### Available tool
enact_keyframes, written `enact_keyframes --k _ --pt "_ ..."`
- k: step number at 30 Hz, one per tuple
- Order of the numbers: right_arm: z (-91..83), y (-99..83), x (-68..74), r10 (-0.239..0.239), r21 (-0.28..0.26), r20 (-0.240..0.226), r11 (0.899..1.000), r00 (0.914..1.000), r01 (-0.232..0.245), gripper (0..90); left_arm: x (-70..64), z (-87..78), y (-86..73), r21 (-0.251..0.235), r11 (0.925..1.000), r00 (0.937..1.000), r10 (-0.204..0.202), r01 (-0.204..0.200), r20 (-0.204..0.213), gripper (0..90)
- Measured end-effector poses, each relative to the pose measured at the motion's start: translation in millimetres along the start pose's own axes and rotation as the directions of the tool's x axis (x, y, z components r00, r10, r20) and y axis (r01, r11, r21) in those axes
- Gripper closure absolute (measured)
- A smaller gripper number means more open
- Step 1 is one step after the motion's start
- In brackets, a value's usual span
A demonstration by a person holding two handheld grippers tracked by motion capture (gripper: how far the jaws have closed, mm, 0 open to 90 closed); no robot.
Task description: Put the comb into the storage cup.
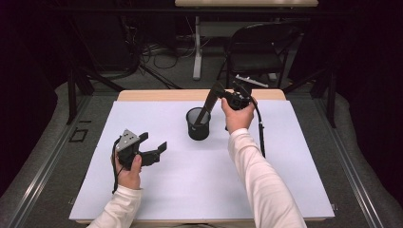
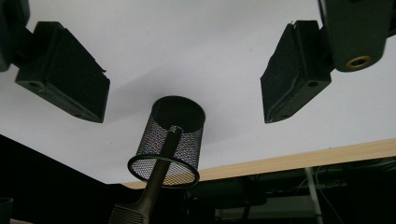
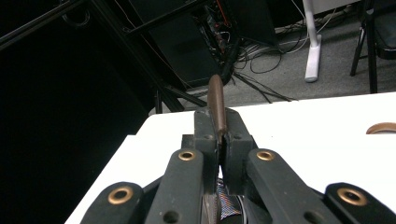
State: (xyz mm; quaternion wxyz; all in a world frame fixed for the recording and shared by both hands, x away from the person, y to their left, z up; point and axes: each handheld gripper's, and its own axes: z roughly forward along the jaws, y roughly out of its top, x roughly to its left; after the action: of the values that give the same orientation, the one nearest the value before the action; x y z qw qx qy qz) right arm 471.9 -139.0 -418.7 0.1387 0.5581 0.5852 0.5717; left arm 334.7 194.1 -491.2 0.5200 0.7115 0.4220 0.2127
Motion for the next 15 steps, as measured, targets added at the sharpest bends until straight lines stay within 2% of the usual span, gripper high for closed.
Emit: enact_keyframes --k 15 --pt "6.3 -7.4 -3.1 0.019 0.011 -0.002 1.000 0.9998 -0.019 87.3 0.2 0.6 -0.4 0.001 1.0000 1.0000 -0.004 0.004 0.002 15.6"
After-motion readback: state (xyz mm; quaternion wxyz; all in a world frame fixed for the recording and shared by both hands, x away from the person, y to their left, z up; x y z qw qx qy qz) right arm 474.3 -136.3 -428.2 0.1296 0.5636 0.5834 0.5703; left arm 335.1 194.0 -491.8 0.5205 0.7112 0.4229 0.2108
